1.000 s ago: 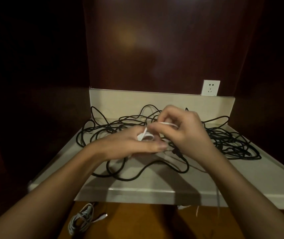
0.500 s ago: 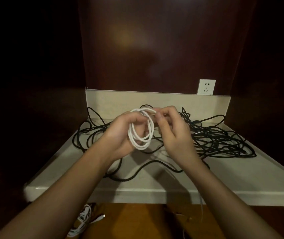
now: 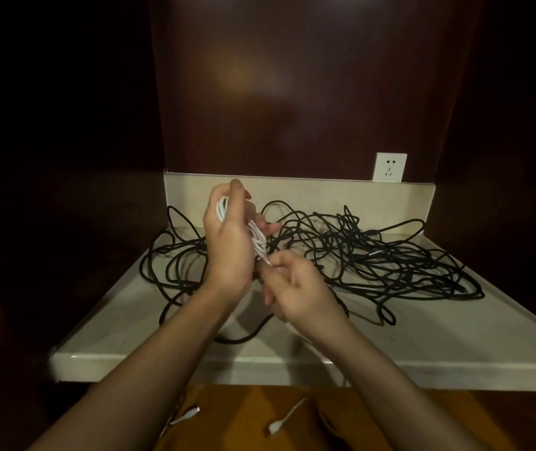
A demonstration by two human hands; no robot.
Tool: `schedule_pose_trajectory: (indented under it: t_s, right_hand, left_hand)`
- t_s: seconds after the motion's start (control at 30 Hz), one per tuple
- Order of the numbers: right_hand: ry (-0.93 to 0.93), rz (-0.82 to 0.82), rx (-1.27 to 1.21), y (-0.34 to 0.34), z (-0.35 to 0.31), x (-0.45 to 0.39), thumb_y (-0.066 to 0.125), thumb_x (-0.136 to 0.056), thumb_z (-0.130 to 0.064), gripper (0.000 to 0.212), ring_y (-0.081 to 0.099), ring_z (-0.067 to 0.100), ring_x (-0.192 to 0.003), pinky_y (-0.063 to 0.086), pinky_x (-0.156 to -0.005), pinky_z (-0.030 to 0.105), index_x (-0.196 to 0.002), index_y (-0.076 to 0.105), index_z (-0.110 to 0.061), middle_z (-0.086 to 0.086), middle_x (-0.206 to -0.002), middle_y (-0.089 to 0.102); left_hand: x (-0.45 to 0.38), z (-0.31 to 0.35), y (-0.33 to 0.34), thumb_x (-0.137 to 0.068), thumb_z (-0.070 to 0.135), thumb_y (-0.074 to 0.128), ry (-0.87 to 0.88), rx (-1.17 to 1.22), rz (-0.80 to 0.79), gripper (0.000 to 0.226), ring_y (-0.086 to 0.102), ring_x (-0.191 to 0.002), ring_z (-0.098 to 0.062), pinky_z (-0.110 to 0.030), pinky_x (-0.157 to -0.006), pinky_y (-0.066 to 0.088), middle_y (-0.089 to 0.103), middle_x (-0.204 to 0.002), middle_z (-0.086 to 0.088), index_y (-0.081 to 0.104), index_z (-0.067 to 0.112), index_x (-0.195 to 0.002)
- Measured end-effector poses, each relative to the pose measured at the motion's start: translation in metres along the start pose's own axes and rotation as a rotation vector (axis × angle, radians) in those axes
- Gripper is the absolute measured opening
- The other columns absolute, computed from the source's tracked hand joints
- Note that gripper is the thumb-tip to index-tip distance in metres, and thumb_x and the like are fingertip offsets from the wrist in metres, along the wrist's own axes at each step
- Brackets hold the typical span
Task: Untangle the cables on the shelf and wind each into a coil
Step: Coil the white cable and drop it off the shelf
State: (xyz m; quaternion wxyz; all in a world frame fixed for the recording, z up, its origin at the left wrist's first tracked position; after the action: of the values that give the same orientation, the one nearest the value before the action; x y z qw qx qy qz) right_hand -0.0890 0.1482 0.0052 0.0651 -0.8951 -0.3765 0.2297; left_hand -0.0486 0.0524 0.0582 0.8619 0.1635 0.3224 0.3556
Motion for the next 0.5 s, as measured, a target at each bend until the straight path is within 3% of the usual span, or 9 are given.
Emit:
schedule_pose_trajectory:
  t_s: [0.1,0.17,0.23,0.37,0.43,0.5]
  right_hand:
    - [0.027,-0.102,0.192,-0.002,-0.009,0.007,0.053,-0.100,-0.025,0.023,0.052,0.016,-0.050,0.039,-0.052,0.036,-0.082,0.060,-0.012,0.004,-0.059,0.060]
    - [-0.125,-0.041,0.516,-0.006,-0.017,0.011,0.054,-0.098,-0.031,0.025,0.057,0.021,-0.058,0.043,-0.055,0.040,-0.082,0.062,-0.014,0.005,-0.062,0.062]
    - [-0.312,0.050,0.766,-0.011,-0.026,0.011,0.055,-0.097,-0.032,0.018,0.059,0.022,-0.065,0.046,-0.058,0.039,-0.090,0.065,-0.019,0.001,-0.068,0.064]
    - [-0.526,0.017,0.706,-0.025,-0.037,0.007,0.061,-0.091,-0.034,0.014,0.060,0.012,-0.062,0.050,-0.060,0.036,-0.097,0.066,-0.022,-0.006,-0.070,0.065]
    - [-0.567,0.005,0.658,-0.030,-0.038,0.004,0.061,-0.088,-0.042,0.025,0.056,0.011,-0.056,0.046,-0.055,0.034,-0.098,0.058,-0.020,-0.010,-0.067,0.059]
    - [-0.599,0.020,0.639,-0.032,-0.039,0.002,0.061,-0.087,-0.049,0.038,0.053,0.012,-0.054,0.043,-0.052,0.036,-0.105,0.049,-0.017,-0.009,-0.065,0.054]
  left_hand:
    - [-0.003,0.003,-0.003,-0.105,0.033,0.045,0.358,-0.346,-0.005,0.022,0.038,-0.050,-0.006,-0.026,-0.047,0.033,0.043,-0.058,0.014,0.048,0.020,-0.088]
    - [-0.007,0.004,-0.006,-0.102,0.042,0.045,0.512,-0.654,-0.051,0.024,0.045,-0.053,-0.004,-0.026,-0.052,0.035,0.051,-0.062,0.016,0.052,0.021,-0.092]
    - [-0.009,0.003,-0.009,-0.098,0.055,0.041,0.550,-0.927,-0.127,0.034,0.052,-0.061,-0.008,-0.031,-0.059,0.037,0.058,-0.070,0.012,0.054,0.025,-0.090]
    - [-0.007,0.016,-0.007,-0.092,0.078,0.017,0.287,-1.118,-0.407,0.073,0.056,-0.063,-0.007,-0.033,-0.065,0.039,0.059,-0.060,0.007,0.061,0.021,-0.080]
    - [-0.004,0.025,-0.004,-0.085,0.086,0.008,0.088,-1.146,-0.552,0.091,0.061,-0.068,-0.010,-0.037,-0.074,0.046,0.063,-0.061,0.006,0.067,0.018,-0.076]
    - [0.000,0.032,-0.005,-0.077,0.092,0.002,-0.106,-1.070,-0.676,0.090,0.062,-0.076,-0.004,-0.039,-0.089,0.048,0.066,-0.069,0.011,0.069,0.031,-0.067]
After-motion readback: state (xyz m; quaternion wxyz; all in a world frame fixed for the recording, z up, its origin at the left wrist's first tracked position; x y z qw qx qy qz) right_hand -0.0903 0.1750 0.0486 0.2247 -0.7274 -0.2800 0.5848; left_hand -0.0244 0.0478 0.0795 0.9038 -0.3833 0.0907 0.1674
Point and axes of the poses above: each hand's wrist, its own x-axis away from the middle knuckle, its own y-axis out of the palm, z = x × y, the point moved 1 cm from there along -x, towards the middle knuckle
